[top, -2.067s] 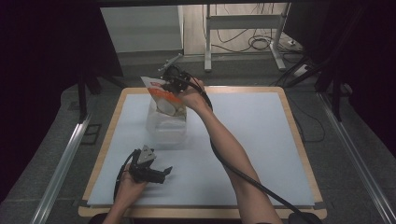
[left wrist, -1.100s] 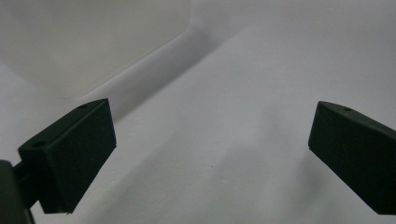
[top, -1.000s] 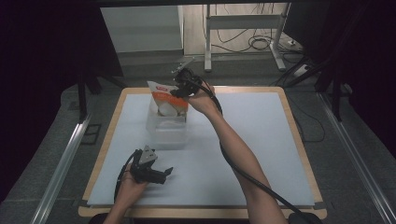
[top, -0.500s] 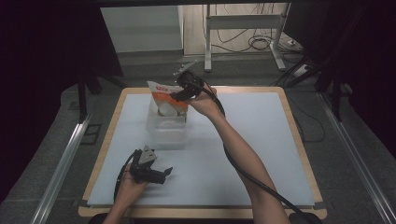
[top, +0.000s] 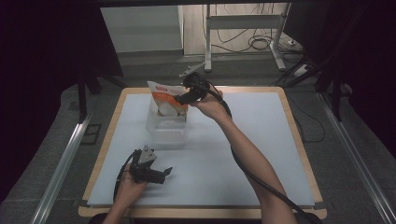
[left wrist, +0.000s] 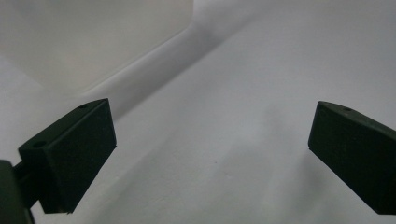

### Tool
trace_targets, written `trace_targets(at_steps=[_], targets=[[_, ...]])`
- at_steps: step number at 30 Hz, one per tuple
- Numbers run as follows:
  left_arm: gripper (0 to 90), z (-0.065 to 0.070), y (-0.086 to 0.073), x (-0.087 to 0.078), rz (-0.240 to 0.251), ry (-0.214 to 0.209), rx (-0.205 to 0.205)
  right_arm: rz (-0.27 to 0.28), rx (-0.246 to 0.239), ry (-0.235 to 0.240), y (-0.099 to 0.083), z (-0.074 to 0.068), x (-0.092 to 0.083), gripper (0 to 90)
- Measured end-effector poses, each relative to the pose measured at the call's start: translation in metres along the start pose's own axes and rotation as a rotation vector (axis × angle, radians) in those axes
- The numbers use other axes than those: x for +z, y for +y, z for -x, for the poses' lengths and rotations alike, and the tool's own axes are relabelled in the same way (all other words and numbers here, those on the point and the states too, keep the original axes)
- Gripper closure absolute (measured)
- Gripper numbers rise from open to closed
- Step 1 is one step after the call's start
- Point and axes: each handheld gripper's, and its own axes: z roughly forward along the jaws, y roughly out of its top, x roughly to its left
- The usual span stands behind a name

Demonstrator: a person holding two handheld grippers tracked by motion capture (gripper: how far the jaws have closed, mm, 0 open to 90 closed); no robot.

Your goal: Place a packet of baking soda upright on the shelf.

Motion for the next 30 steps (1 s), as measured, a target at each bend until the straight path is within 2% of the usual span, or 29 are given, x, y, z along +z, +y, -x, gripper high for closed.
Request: trace_targets(at_steps=[12,25,30], targets=[[0.9,0.0,0.0,0.0,-0.001,0.001,0.001,0.018,-0.007,-0.002,-0.01,0.0,-0.018,8.6],[0.9,0.001,0.0,0.001,-0.001,0.001,0.0,0.026,-0.031,-0.006,-0.025,-0.004,-0.032,6.0],[0.9,0.001,0.0,0.001,-0.003,0.001,0.001,0.019,-0.031,0.009,-0.033,-0.007,-0.035,5.4]])
